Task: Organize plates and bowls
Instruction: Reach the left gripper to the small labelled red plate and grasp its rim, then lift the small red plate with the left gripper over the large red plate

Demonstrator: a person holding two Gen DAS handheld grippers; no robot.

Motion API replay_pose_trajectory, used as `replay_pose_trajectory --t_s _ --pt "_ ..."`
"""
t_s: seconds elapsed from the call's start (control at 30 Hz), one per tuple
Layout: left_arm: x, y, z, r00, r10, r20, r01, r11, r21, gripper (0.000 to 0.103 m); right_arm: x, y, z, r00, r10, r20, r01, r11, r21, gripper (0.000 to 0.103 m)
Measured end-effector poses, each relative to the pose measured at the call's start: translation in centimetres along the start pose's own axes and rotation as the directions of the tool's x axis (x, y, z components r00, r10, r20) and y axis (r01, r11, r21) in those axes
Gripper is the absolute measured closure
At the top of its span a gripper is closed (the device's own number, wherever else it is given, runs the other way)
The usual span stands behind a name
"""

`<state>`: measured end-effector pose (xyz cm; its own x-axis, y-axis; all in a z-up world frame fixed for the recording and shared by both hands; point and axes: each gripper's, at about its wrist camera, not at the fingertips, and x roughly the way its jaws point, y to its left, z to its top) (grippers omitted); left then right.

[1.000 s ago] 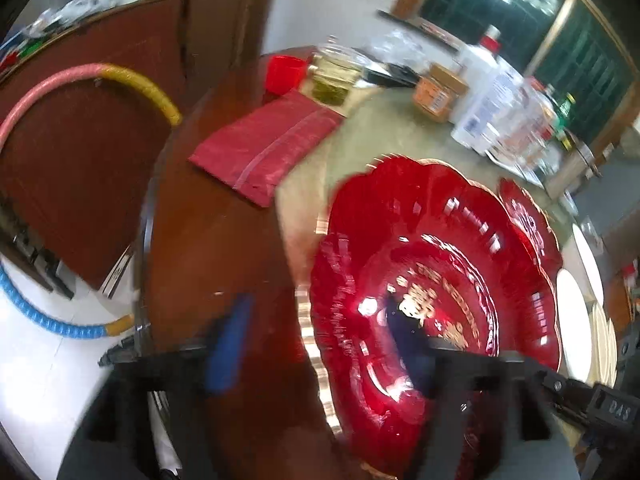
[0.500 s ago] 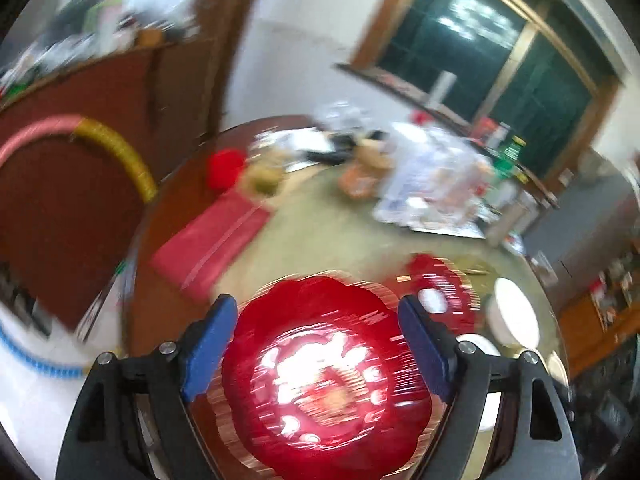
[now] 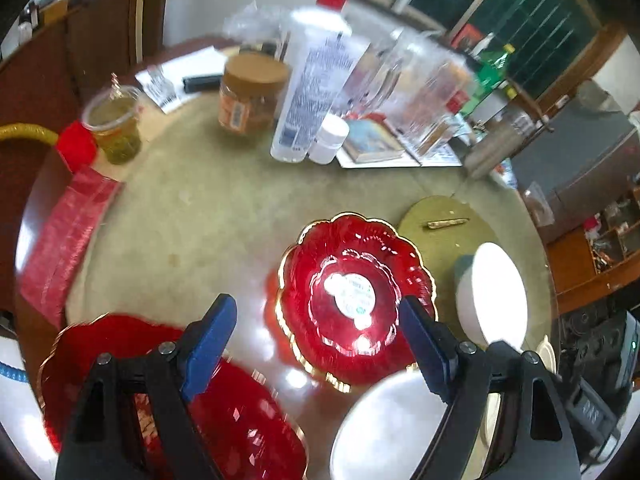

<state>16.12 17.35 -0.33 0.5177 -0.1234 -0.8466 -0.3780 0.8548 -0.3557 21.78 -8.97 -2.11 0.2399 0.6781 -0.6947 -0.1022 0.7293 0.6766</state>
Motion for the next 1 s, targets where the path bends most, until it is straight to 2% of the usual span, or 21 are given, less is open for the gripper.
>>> replay_pose_trajectory --t_s 0.07,0.27,0.37,0.53,0.6,0.63,0.67,0.73,0.8,0.83,1.0 --pt "1.3 -0.1 0.5 0.999 -0.006 -0.050 0.006 1.000 -0.009 0.020 0.8 -0.6 0.6 1.000 -0.008 -0.015 0.008 1.000 0.010 0.037" --pt "4.3 0.3 0.9 0.992 0.009 -0.128 -0.015 0.999 -0.045 0.020 3.2 -1.6 2.0 0.998 -0.036 -0.053 0.039 0.998 0.057 0.037" --pt "5.1 0.5 0.9 0.990 0.018 -0.142 -0.026 0.998 -0.057 0.021 4.2 -1.8 2.4 0.997 -0.032 -0.076 0.037 0.998 0.060 0.037" --pt "6.0 -0.2 0.9 0.986 0.050 -0.159 -0.053 0.998 -0.016 0.022 5.5 -2.3 2.7 0.991 -0.093 -0.094 0.099 0.993 0.059 0.037" --pt "6.6 -0.5 0.9 0.984 0.063 -0.169 -0.064 0.998 -0.003 0.030 6.0 -2.4 2.7 0.989 -0.108 -0.103 0.114 0.992 0.051 0.037" --pt "7.0 -0.5 0.8 0.981 0.071 -0.182 -0.071 0.997 0.006 0.035 6.2 -2.4 2.7 0.988 -0.117 -0.104 0.122 0.992 0.044 0.044" --pt "7.4 -0.6 0.7 0.976 0.086 -0.199 -0.083 0.996 0.023 0.048 6.4 -2.4 2.7 0.987 -0.123 -0.104 0.128 0.991 0.034 0.067" --pt "7.5 -1.0 0.6 0.975 0.140 -0.173 -0.130 0.989 0.068 0.063 6.8 -2.4 2.6 0.982 -0.153 -0.113 0.155 0.988 0.012 0.090" --pt "7.4 -0.9 0.7 0.974 0.151 -0.169 -0.141 0.987 0.072 0.079 6.9 -2.6 2.6 0.976 -0.191 -0.101 0.192 0.981 0.004 0.093" --pt "7.4 -0.7 0.7 0.973 0.163 -0.165 -0.151 0.985 0.081 0.083 6.9 -2.7 2.6 0.976 -0.198 -0.091 0.199 0.980 0.001 0.096" --pt "7.3 -0.5 0.8 0.976 0.149 -0.159 -0.136 0.987 0.090 0.085 6.4 -2.3 2.5 0.977 -0.207 -0.053 0.206 0.978 -0.025 0.097"
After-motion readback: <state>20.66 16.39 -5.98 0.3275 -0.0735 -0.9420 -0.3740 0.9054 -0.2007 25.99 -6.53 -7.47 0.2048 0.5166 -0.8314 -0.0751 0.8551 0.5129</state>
